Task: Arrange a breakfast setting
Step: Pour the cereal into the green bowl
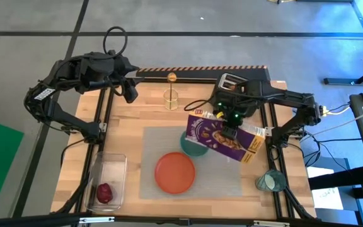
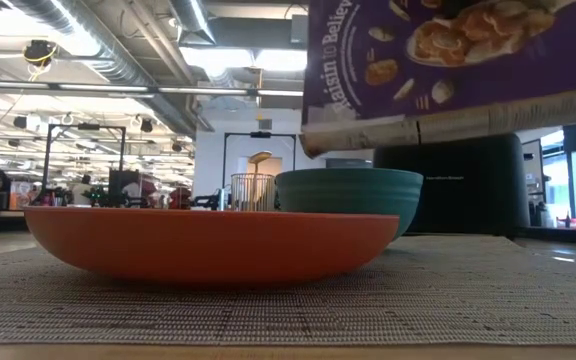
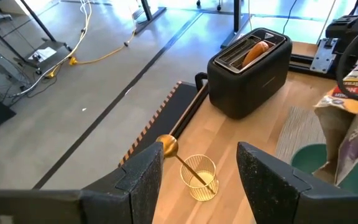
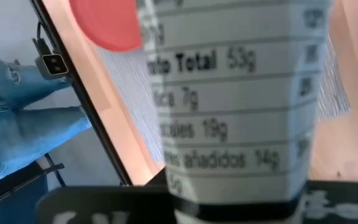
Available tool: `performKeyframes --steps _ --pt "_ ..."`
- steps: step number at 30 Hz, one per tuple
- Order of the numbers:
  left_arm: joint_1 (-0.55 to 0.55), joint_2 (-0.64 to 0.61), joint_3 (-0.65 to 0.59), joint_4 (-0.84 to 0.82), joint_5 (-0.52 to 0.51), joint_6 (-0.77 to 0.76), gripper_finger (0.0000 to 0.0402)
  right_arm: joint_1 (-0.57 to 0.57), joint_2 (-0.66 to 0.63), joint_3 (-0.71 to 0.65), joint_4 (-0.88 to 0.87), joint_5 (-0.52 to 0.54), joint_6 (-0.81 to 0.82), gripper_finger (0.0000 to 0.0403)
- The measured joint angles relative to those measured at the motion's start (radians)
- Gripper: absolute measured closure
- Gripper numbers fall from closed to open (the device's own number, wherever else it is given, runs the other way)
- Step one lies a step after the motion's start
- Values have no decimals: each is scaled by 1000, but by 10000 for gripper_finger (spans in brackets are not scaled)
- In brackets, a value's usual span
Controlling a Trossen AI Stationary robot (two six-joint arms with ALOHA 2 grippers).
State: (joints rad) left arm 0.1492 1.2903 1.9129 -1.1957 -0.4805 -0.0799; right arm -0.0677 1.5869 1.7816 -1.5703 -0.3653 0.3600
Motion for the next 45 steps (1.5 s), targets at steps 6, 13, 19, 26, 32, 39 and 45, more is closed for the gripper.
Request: performKeyframes --steps 6,13,19,26,32,39,45 --pt "0 0 0 0 0 0 202 -6 -1 -49 -1 -45 7 395" --pt "1 0 0 2 -10 1 202 -7 -1 -57 -1 -103 66 395" --pt "1 0 0 21 -10 2 202 -20 -1 -57 0 -158 118 395" --pt "1 0 0 40 -10 2 202 -73 0 -57 0 -150 133 395" --pt "1 0 0 39 -8 -18 202 -105 1 -57 0 -235 146 395" --pt "1 0 0 31 2 -23 202 -103 1 -57 -1 -302 208 395" --pt "1 0 0 25 2 -23 202 -111 1 -58 -1 -304 239 395"
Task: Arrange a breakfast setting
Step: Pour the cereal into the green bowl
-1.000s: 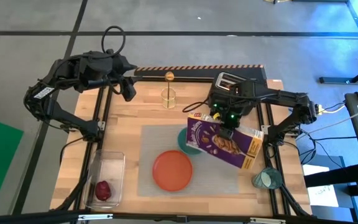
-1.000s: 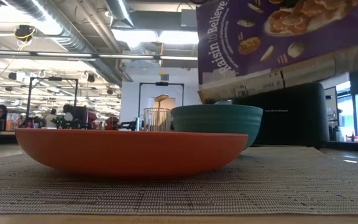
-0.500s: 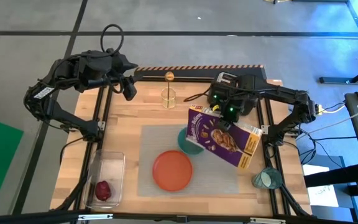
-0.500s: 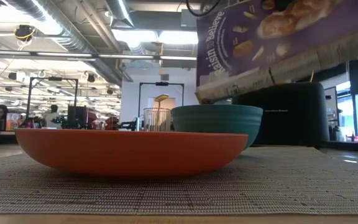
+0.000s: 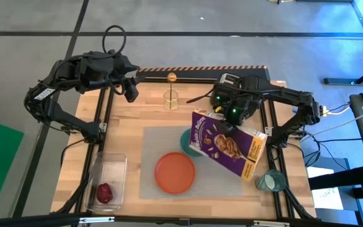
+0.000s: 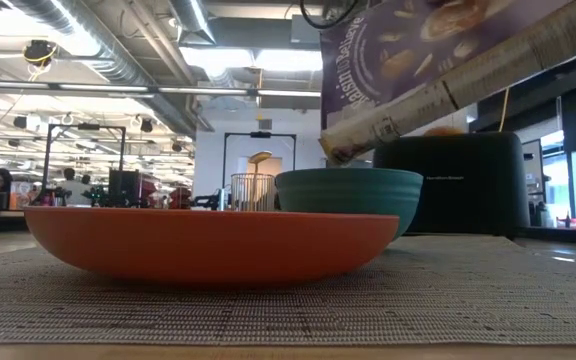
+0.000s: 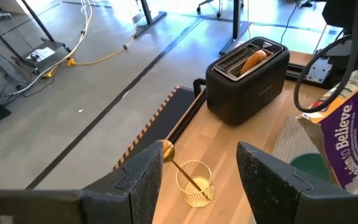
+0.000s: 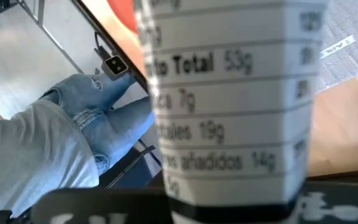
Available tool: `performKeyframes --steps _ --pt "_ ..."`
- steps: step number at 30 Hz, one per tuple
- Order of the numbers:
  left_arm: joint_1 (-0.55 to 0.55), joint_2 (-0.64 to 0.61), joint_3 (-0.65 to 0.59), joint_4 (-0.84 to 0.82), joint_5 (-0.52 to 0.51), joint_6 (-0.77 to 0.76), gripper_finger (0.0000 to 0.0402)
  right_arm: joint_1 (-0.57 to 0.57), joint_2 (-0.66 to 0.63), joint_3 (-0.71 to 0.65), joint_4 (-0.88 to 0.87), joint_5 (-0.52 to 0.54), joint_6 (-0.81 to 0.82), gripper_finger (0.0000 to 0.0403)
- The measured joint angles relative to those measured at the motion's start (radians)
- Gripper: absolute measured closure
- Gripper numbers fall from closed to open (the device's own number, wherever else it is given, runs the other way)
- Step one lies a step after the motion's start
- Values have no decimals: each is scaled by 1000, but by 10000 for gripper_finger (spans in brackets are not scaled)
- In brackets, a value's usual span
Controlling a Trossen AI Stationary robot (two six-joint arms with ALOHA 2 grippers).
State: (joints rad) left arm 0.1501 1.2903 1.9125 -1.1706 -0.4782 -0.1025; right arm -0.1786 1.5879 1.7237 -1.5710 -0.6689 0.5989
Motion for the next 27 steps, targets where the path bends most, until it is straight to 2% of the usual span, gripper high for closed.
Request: performKeyframes --steps 5,9,17,27 --pt "0 0 0 0 0 5 202 -6 1 -69 -1 3 27 395" --pt "0 0 0 -8 0 5 202 -5 1 -110 -1 -39 25 395" --pt "0 0 0 -32 0 7 202 -38 1 -64 3 -12 17 395" --pt "0 0 0 -32 -6 8 202 -45 1 -57 -1 -40 18 396"
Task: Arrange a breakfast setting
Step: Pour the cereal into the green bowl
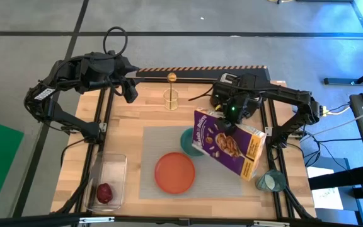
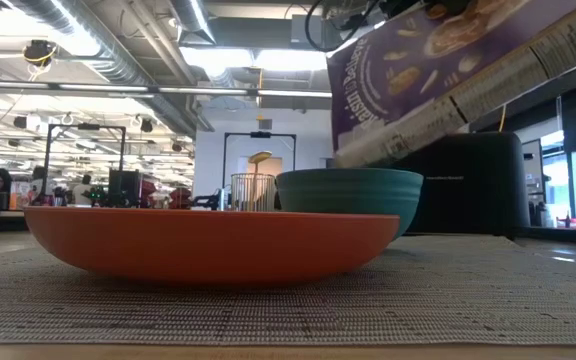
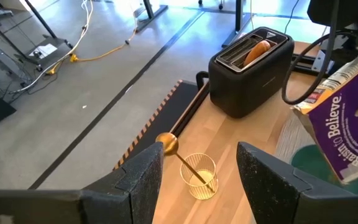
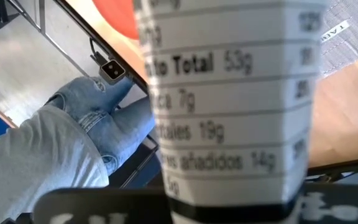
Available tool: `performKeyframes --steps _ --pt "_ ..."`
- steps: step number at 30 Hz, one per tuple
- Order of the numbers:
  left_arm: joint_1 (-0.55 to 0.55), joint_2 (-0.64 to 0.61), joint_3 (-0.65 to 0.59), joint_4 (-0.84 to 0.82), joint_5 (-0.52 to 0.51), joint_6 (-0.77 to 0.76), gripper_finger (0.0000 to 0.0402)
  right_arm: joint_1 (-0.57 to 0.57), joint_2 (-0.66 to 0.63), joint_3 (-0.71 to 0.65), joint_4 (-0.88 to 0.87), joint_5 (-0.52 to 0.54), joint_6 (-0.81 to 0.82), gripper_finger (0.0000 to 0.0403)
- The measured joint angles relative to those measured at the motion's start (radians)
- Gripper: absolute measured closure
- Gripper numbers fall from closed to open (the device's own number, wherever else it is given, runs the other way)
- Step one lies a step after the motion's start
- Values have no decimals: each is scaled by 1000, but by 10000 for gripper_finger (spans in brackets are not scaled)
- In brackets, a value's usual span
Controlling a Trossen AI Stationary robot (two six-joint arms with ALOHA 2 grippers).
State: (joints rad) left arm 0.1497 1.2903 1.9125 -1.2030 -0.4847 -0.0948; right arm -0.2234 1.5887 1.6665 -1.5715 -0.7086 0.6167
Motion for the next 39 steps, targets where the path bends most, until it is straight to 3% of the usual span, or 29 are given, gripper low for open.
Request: performKeyframes --steps 18,25,39 --pt "0 0 0 0 -2 0 202 0 0 0 1 2 -26 397" --pt "0 0 0 0 -1 0 202 -28 0 0 1 72 -6 396" --pt "0 0 0 -1 -1 -1 202 -26 0 0 0 39 -25 396"
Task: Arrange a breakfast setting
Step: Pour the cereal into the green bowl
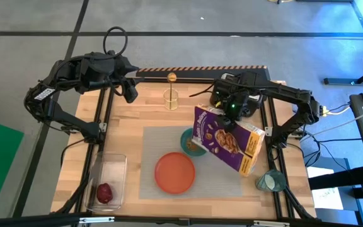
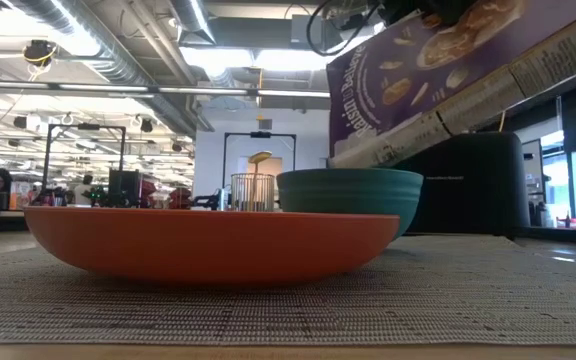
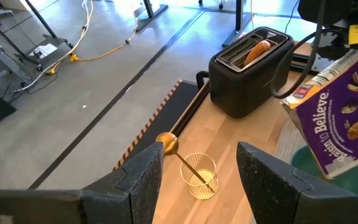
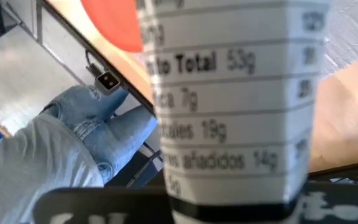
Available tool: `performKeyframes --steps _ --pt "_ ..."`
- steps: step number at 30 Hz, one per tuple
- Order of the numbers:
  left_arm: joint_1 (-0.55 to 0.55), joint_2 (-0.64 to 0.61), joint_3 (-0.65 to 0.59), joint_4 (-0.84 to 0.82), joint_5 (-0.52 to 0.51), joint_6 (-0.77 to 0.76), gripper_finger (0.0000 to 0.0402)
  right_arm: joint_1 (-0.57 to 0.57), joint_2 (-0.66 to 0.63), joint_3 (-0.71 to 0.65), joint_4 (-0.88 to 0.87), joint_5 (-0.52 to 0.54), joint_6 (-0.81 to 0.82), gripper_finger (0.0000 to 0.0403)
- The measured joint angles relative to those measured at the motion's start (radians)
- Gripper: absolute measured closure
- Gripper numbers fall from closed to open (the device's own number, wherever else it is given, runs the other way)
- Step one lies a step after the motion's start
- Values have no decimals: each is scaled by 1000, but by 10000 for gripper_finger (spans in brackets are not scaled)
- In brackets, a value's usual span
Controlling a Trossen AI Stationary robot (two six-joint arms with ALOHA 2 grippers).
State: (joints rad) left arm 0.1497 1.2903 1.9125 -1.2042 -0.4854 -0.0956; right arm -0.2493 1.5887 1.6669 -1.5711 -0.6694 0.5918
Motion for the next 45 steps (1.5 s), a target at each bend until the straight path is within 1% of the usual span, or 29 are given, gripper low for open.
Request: performKeyframes --steps 4,10,13,15,20,22,31,45 --pt "0 0 0 0 -1 1 202 0 0 0 1 -14 -7 396" --pt "0 0 0 0 -4 20 202 -1 0 -7 2 -3 -17 397" --pt "3 0 0 0 -4 20 202 -1 0 -8 1 -23 -9 395" --pt "5 0 0 0 -4 20 202 0 0 -8 0 -49 13 396" --pt "5 0 0 0 -4 20 202 -4 -2 -8 -1 -168 61 396" --pt "5 0 0 0 -4 20 202 -7 -3 -8 0 -190 70 396" --pt "5 0 0 -28 -4 20 202 -46 -3 -9 0 -126 104 397" --pt "5 0 0 -38 -4 20 202 -47 -1 -9 0 -101 124 396"
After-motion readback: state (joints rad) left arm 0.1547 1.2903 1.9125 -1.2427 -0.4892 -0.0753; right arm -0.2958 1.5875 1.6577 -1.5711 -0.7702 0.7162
